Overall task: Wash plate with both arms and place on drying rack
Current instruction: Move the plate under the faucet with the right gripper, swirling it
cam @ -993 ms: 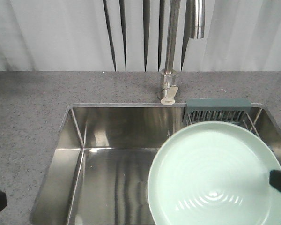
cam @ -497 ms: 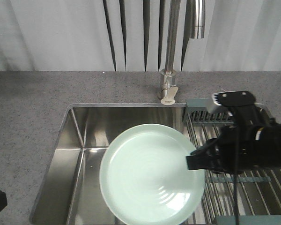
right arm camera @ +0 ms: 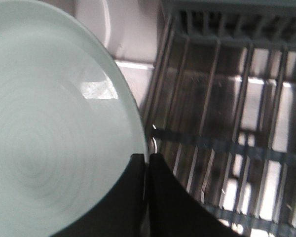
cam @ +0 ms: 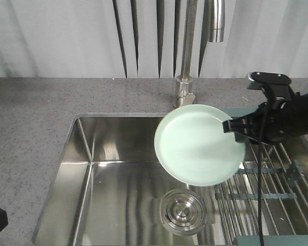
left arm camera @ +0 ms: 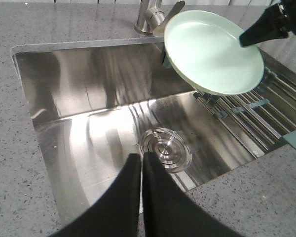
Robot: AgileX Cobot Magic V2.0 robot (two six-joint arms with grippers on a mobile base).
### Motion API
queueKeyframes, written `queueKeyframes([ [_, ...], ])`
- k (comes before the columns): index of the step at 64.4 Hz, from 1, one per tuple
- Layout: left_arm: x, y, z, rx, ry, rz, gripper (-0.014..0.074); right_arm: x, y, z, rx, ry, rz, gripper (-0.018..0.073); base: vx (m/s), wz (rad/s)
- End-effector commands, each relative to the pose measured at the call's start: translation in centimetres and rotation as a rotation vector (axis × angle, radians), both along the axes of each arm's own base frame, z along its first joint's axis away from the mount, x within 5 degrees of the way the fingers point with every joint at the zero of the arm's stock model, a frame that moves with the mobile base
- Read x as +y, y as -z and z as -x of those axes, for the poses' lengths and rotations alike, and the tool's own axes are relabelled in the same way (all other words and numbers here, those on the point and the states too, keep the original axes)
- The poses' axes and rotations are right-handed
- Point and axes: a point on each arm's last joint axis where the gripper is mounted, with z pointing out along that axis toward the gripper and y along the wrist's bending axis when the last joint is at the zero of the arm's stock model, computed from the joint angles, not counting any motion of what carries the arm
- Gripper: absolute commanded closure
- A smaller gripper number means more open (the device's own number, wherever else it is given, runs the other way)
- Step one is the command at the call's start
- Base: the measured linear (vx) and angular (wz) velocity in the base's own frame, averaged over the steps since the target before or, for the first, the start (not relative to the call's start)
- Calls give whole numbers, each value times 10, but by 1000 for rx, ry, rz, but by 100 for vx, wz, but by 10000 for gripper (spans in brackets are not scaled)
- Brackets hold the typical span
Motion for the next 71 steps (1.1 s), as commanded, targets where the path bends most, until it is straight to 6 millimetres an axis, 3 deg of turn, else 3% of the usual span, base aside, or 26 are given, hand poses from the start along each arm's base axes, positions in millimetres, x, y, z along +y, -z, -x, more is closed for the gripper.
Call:
queueKeyframes([
  [1,0,-11,-3,-41,-21,52,601,-7,-23,28,4,-34,41,564,0,0],
  [11,0,-11,-3,-42,-22,52,601,16,-13,74,11,-72,-45,563,0,0],
  [18,0,-11,-3,-42,-22,52,601,40,-11,79,-47,-86,-121,563,0,0],
  [22,0,-11,-3,-42,-21,53,601,51,-8,70,-79,-75,-144,563,0,0],
  [32,0,-11,-3,-42,-21,54,601,60,-5,22,-145,-6,-161,563,0,0],
  [39,0,-11,-3,-42,-21,53,601,47,-13,-8,-139,27,-141,563,0,0],
  [45,0,-11,-3,-41,-21,53,601,20,-19,-14,-97,47,-72,563,0,0],
  [54,0,-11,-3,-41,-21,53,601,-28,-27,5,-43,85,81,563,0,0],
  [59,0,-11,-3,-41,-21,53,601,-40,-30,28,12,89,125,563,0,0],
  [65,0,-11,-3,-41,-21,53,601,-29,-24,57,45,52,101,563,0,0],
  [71,0,-11,-3,-41,-21,54,601,-1,-14,78,4,-6,6,563,0,0],
])
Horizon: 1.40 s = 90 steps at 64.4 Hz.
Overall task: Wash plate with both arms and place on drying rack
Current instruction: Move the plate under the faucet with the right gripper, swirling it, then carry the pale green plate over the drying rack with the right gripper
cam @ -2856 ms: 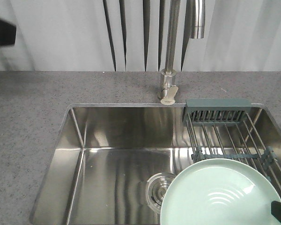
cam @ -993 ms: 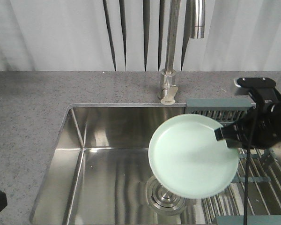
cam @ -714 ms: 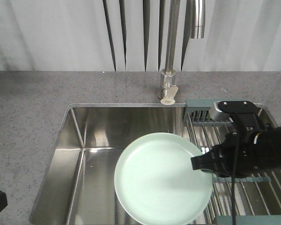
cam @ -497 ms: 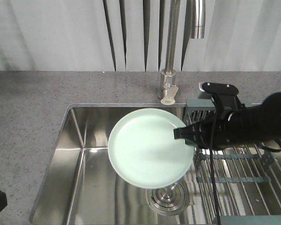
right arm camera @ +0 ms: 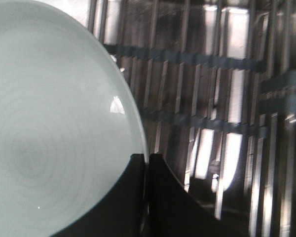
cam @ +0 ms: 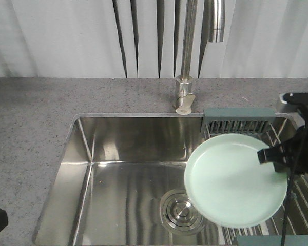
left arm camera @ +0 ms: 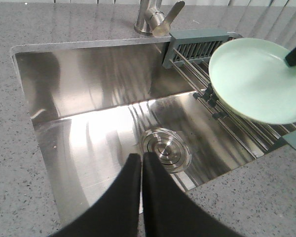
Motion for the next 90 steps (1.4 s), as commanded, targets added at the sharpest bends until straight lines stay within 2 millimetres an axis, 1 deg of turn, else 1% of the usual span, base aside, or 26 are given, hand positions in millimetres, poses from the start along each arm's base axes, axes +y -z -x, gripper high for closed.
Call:
queueKeyframes([
  [1,0,-11,-3,-41,-21,53,601,28,-8,19,-117,-49,-117,563,0,0],
  [6,0,-11,-3,-41,-21,53,601,54,-4,24,-155,-84,-201,563,0,0],
  [11,0,-11,-3,-41,-21,53,601,73,-4,16,-216,-93,-238,563,0,0],
  [14,0,-11,-3,-41,-21,53,601,82,-2,4,-242,-84,-243,563,0,0],
  [19,0,-11,-3,-41,-21,53,601,88,-7,-19,-274,-74,-239,563,0,0],
  [23,0,-11,-3,-41,-21,53,601,87,-10,-36,-291,-79,-198,563,0,0],
  [26,0,-11,-3,-41,-21,54,601,82,-16,-47,-302,-60,-170,563,0,0],
  [29,0,-11,-3,-41,-21,54,601,70,-24,-55,-309,-16,-143,563,0,0],
  [32,0,-11,-3,-41,-21,54,601,58,-31,-59,-317,16,-109,563,0,0],
  [37,0,-11,-3,-41,-21,54,601,33,-43,-58,-326,49,-3,563,0,0],
  [41,0,-11,-3,-41,-21,54,601,14,-48,-54,-322,67,84,563,0,0],
  [50,0,-11,-3,-42,-21,54,601,-31,-48,-49,-256,151,272,563,0,0],
  [56,0,-11,-3,-42,-21,54,601,-52,-46,-50,-250,188,340,563,0,0],
  [61,0,-11,-3,-42,-21,54,601,-60,-42,-55,-248,196,369,563,0,0],
  [66,0,-11,-3,-42,-21,54,601,-61,-34,-60,-226,184,380,563,0,0],
  [77,0,-11,-3,-43,-23,54,601,-58,-4,-76,-125,155,383,561,0,0],
  [78,0,-11,-3,-43,-23,54,601,-59,12,-81,-64,146,391,559,0,0],
  [83,0,-11,-3,-43,-23,54,601,-59,18,-84,-44,143,391,555,0,0],
  [90,0,-11,-3,-43,-23,54,601,-58,19,-85,-52,141,389,549,0,0],
])
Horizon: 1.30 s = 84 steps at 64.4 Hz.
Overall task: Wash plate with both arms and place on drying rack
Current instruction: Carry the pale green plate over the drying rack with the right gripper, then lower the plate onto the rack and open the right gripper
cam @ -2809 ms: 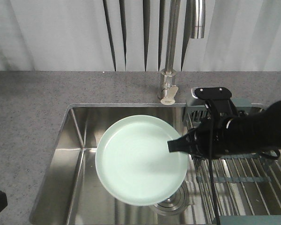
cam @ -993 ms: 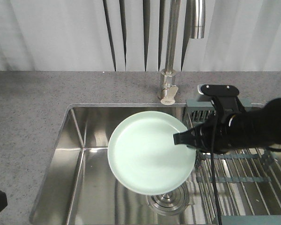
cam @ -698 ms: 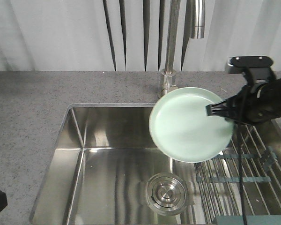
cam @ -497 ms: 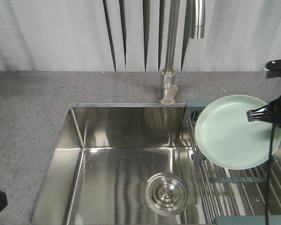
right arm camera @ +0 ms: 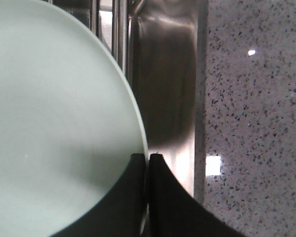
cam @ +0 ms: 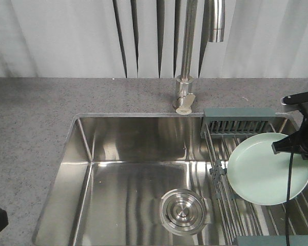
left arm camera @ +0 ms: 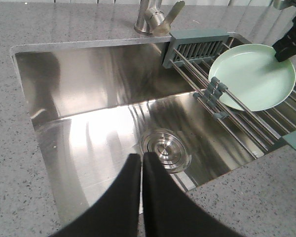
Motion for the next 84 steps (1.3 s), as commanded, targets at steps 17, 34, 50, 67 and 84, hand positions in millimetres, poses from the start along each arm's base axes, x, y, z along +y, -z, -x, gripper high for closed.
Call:
queueKeyframes([
  [17,0,-11,-3,-42,-21,53,601,0,-23,-5,-101,-30,23,393,0,0],
  [34,0,-11,-3,-42,-21,53,601,0,-35,0,-137,-27,23,32,0,0],
  [50,0,-11,-3,-41,-22,55,601,14,-91,34,-297,-74,-31,58,0,0],
  [67,0,-11,-3,-43,-23,55,601,69,-138,109,-507,-382,-205,508,0,0],
  [84,0,-11,-3,-40,-22,56,601,71,-92,194,-716,-444,-339,569,0,0],
])
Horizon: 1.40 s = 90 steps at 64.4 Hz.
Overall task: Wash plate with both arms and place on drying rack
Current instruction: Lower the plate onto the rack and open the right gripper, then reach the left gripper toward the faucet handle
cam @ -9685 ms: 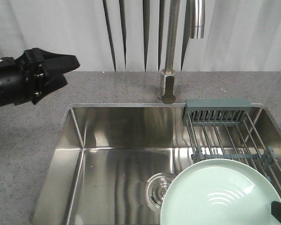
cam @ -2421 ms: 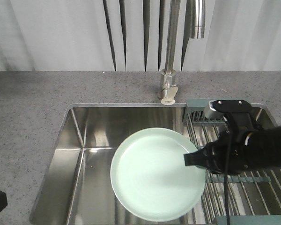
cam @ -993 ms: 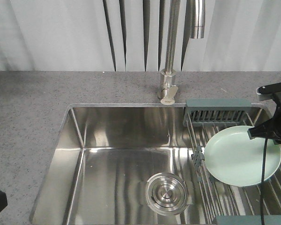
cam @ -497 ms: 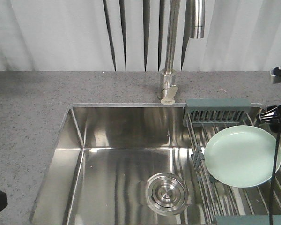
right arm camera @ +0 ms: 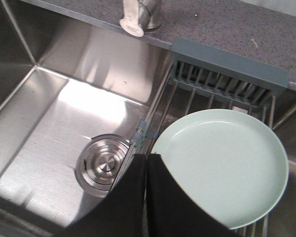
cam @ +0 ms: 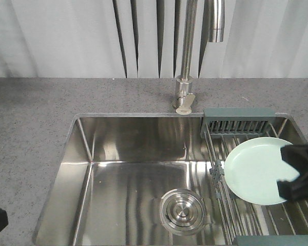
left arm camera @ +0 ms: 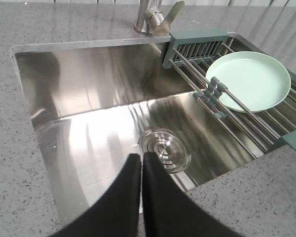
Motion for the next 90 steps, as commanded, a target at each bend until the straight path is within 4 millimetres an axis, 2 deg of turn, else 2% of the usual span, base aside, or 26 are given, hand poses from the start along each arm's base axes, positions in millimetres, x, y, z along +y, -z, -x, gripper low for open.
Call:
queueKeyframes([
  [1,0,-11,-3,-40,-22,56,601,-4,8,21,-142,2,-61,569,0,0],
  [7,0,-11,-3,-39,-21,62,601,-10,37,39,-135,5,-59,569,0,0],
  [12,0,-13,-4,-49,-31,82,601,-13,52,51,-140,5,-60,569,0,0],
  [18,1,-18,-8,-72,-67,133,601,-16,60,59,-165,5,-55,569,0,0],
  [24,2,-21,-21,-53,-116,225,601,-17,60,63,-179,4,-56,569,0,0],
  [37,-8,-6,-62,182,-119,400,601,-17,61,64,-169,3,-54,569,0,0],
  [44,-14,-2,-83,220,-79,466,601,-17,62,64,-164,3,-53,569,0,0],
  [53,-26,-25,-118,169,49,558,601,-17,62,64,-160,2,-52,569,0,0],
  [61,-34,-39,-160,191,115,610,601,-17,63,65,-150,1,-49,569,0,0],
  [69,-58,-38,-195,267,220,627,601,-17,65,66,-119,-2,-41,569,0,0],
  [83,-120,-13,-244,396,335,614,601,-18,66,66,-118,-2,-36,569,0,0],
  [90,-143,0,-264,432,360,607,601,-18,66,66,-118,-2,-36,569,0,0],
])
